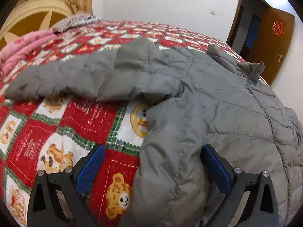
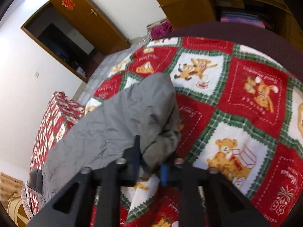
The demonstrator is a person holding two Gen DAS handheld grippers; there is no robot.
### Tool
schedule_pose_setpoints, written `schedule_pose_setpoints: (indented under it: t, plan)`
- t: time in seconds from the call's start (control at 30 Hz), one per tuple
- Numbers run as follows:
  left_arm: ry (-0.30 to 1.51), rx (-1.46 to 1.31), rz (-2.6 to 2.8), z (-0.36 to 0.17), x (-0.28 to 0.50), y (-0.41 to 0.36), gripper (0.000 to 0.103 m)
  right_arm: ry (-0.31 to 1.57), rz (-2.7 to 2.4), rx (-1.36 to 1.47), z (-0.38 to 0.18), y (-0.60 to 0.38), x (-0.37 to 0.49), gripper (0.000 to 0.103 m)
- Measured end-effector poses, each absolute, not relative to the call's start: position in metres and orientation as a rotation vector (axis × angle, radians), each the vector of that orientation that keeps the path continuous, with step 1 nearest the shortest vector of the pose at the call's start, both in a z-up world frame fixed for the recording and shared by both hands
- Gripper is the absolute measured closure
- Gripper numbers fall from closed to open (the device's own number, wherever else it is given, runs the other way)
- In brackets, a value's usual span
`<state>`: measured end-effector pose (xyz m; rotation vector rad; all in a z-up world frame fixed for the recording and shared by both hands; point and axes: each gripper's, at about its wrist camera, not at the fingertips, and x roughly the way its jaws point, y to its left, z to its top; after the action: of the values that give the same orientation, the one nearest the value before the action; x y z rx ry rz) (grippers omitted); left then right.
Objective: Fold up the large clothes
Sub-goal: 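Grasp the grey jacket's sleeve cuff with the right tool and lift it, then fold the held sleeve across the jacket body and open the right tool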
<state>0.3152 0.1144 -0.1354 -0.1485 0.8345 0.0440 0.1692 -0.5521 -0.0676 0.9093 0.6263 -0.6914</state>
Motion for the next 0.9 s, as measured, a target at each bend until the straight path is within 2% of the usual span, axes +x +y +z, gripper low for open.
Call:
schedule_pose_setpoints:
  t: [0.1, 0.27, 0.5, 0.67, 0.9]
  plan:
    - [0.823, -0.110, 0.071, -0.137, 0.312, 0.107, 0.001, 0.638, -0.724, 0.800, -0.051, -0.545, 0.175, 0.093]
    - [0.802, -0.107, 0.062, -0.138, 0.307, 0.110, 0.001, 0.569, -0.692, 0.521, 0.020, -0.503, 0.193, 0.094]
    - [0.787, -0.172, 0.024, -0.138, 0.304, 0.116, 0.001, 0.531, -0.419, 0.197, 0.109, -0.362, 0.234, 0.094]
    - [0.787, -0.173, 0.023, -0.138, 0.303, 0.116, 0.001, 0.568, -0.161, 0.085, 0.105, -0.243, 0.285, 0.094]
    - [0.767, -0.205, 0.001, -0.138, 0.301, 0.119, 0.001, 0.667, 0.115, 0.011, 0.042, -0.111, 0.335, 0.095]
